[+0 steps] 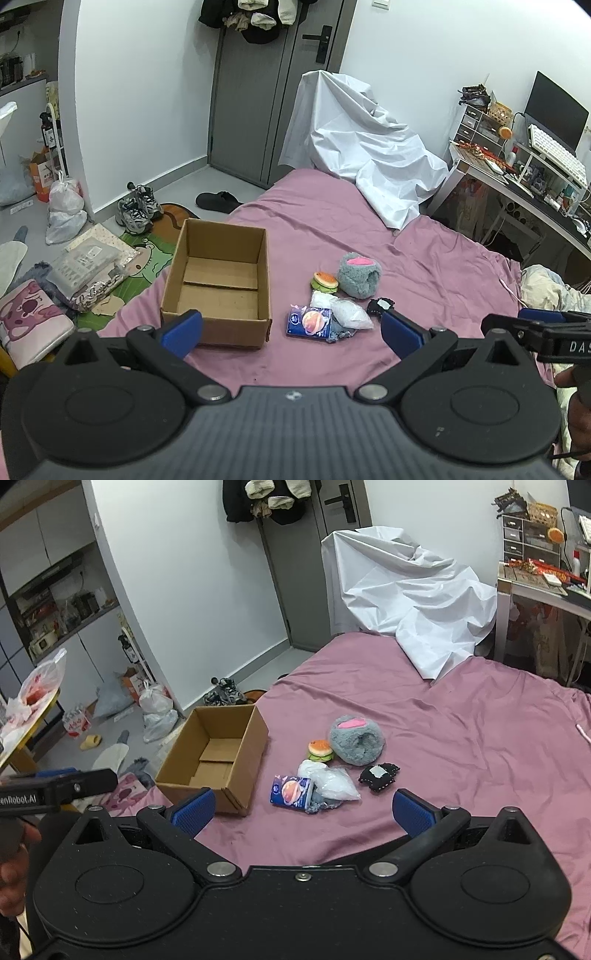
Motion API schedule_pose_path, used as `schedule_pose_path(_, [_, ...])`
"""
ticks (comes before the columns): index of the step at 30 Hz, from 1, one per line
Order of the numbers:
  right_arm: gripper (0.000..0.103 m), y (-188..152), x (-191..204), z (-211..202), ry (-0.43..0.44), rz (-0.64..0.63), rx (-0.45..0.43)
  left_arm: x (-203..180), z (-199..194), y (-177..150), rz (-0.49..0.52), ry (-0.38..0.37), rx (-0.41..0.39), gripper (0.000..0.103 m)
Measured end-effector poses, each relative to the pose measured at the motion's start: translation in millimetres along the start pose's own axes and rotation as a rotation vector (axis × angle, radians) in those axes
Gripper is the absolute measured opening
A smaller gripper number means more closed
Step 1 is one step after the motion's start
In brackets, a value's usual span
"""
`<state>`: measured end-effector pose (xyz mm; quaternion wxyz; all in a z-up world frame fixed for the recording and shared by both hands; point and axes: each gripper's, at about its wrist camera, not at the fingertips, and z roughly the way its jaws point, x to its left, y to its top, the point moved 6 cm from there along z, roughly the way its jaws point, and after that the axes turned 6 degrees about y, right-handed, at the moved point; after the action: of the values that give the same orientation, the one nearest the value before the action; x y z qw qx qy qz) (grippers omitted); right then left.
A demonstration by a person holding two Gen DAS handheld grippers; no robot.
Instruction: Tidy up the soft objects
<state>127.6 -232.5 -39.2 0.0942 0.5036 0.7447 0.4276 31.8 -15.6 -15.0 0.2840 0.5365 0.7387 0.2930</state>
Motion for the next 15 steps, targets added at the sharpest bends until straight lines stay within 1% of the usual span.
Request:
schedule_pose_path(4, [0.103,0,-8,9,0.001,0.010,0.009,-5,11,-1,-0.004,-0.004,0.007,0.102])
schedule_pose_path(8, [0.103,2,-14,13,0.030,0.011,-0.012,-10,22,-4,-0.005,-0.007,0.018,0.102])
schedule_pose_path(11, [0.103,5,-19,18,0.035,0.012,-0.016,-12,31,-3,-0.008,-0.001,0.024,0.102])
schedule_pose_path(13, [0.103,6,-22,20,0.021,-0.007,-0.025,-12,37,-2,-0.022,-0.002,0.024,0.102])
schedule_pose_path(15, [0.103,8,-22,22,0.008,-0.059,-0.036,-14,43,-2,-0.031,-0.005,0.031,0.102])
